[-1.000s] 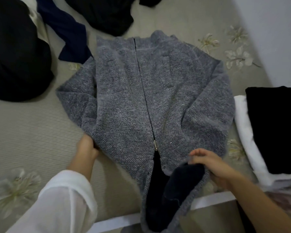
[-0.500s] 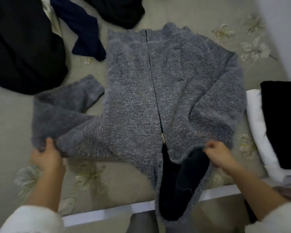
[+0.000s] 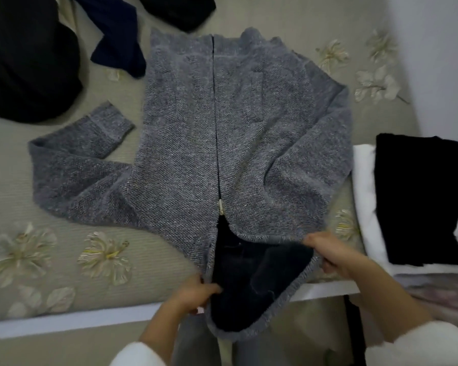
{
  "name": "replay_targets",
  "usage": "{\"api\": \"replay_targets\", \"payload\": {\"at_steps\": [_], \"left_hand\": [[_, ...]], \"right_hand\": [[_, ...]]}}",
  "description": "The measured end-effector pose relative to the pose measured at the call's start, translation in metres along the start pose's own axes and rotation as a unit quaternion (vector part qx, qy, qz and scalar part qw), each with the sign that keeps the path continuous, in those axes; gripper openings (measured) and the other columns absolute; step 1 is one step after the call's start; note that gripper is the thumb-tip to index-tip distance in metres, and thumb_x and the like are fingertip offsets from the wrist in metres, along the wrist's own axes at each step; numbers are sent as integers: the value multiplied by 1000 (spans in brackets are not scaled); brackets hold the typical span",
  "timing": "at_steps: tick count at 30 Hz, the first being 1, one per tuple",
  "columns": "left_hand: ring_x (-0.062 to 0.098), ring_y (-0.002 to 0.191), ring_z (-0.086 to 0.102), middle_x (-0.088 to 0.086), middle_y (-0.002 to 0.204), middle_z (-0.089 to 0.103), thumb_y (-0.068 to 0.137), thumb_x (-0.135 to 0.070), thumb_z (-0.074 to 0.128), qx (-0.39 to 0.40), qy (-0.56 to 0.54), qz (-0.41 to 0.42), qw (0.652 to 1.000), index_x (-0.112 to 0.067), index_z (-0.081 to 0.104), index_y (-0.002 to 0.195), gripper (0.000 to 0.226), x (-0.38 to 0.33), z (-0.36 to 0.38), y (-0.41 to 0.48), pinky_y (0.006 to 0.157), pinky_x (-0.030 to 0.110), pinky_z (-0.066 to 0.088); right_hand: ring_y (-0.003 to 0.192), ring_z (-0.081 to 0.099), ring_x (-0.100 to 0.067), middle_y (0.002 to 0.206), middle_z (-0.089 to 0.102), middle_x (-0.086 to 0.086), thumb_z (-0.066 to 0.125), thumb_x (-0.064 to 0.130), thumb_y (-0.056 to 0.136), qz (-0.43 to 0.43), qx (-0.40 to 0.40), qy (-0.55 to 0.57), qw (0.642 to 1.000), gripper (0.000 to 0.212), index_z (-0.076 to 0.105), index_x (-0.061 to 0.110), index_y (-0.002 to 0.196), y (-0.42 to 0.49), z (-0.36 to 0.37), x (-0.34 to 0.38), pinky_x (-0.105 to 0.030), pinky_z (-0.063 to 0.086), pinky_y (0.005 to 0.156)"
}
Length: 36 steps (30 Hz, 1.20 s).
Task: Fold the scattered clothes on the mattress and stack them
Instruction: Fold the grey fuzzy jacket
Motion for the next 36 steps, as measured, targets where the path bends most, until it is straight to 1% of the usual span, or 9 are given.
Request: {"api": "replay_targets", "payload": {"at_steps": [6, 9, 12, 14, 18, 21, 25, 30, 36], "left_hand": [[15, 39, 56, 12, 68, 55, 88, -11, 57, 43, 120, -25, 992, -6, 50, 86, 9, -38, -51, -45, 40, 26, 49], [13, 42, 49, 9, 66, 48, 92, -6, 52, -71, -9, 114, 991, -10, 56, 80, 13, -96, -99, -72, 37, 20, 44], [14, 68, 69, 10, 83, 68, 97, -20, 46, -133, -398, 280, 863, -15, 57, 99, 12, -147, -140, -79, 59, 25, 56], [17, 95, 69, 12, 111, 67, 97, -27, 44, -173, -510, 330, 776, -19, 47, 111, 17, -158, -152, -65, 84, 32, 54], [13, 88, 57, 12, 124, 59, 87, -31, 55, -412, -328, 270, 806, -11, 51, 121, 41, -147, -110, -37, 76, 30, 46], [25, 125, 43, 9, 139, 46, 88, -33, 55, -489, -71, 330, 805, -18, 44, 137, 52, -133, -55, -27, 102, 39, 34], [25, 147, -6, -6, 161, -2, 82, -62, 33, -375, 280, 367, 804, -51, 22, 144, 64, -130, -4, 13, 113, 44, 10], [40, 142, -18, 6, 157, -25, 89, -61, 45, -309, 323, 153, 881, -54, -7, 144, 76, -135, -9, 48, 115, 57, 8], [42, 143, -12, 6, 158, -17, 89, -58, 48, -294, 298, 141, 897, -51, -1, 146, 76, -148, -6, 40, 113, 61, 13]], "right_hand": [[34, 34, -11, 47, 40, -3, 66, 20, 76, 53, 162, -143, 975, 14, 54, 13, 73, -9, -37, -6, -19, 27, 36], [34, 43, -11, 46, 50, -1, 68, 28, 74, -30, 113, 79, 990, 19, 55, 13, 74, 2, -57, 45, -17, 35, 33], [64, 69, -20, 76, 68, -11, 53, 27, 90, -121, 62, 479, 867, 20, 57, 9, 96, 16, -80, 91, -25, 58, 57], [72, 69, -22, 85, 67, -15, 45, 19, 96, -153, -18, 508, 847, 18, 57, 5, 97, 32, -93, 96, -27, 59, 62], [63, 60, -21, 82, 62, -12, 56, 15, 85, -140, -297, 283, 901, 10, 57, 16, 75, 64, -102, 62, -35, 51, 63], [74, 50, -23, 79, 56, -10, 52, 34, 70, -82, -383, 254, 884, 28, 61, 9, 79, 82, -107, 32, -33, 39, 67], [87, 65, -26, 94, 69, -9, 65, 49, 73, -40, -223, 396, 890, 40, 64, 11, 88, 128, -108, 24, -41, 53, 84], [86, 67, -24, 94, 71, -8, 68, 20, 82, -133, -120, 454, 873, 23, 66, 12, 104, 118, -135, 94, -37, 55, 77], [105, 60, -4, 117, 63, -2, 54, 15, 90, -400, -532, 256, 701, 35, 59, 3, 123, 1, -195, 91, -24, 47, 97]]}}
Point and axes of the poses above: each hand's wrist, its own y-axis towards the middle knuckle, its own z-axis out of the palm, x = y × z, the point moved 3 cm from there along y, towards the middle knuckle
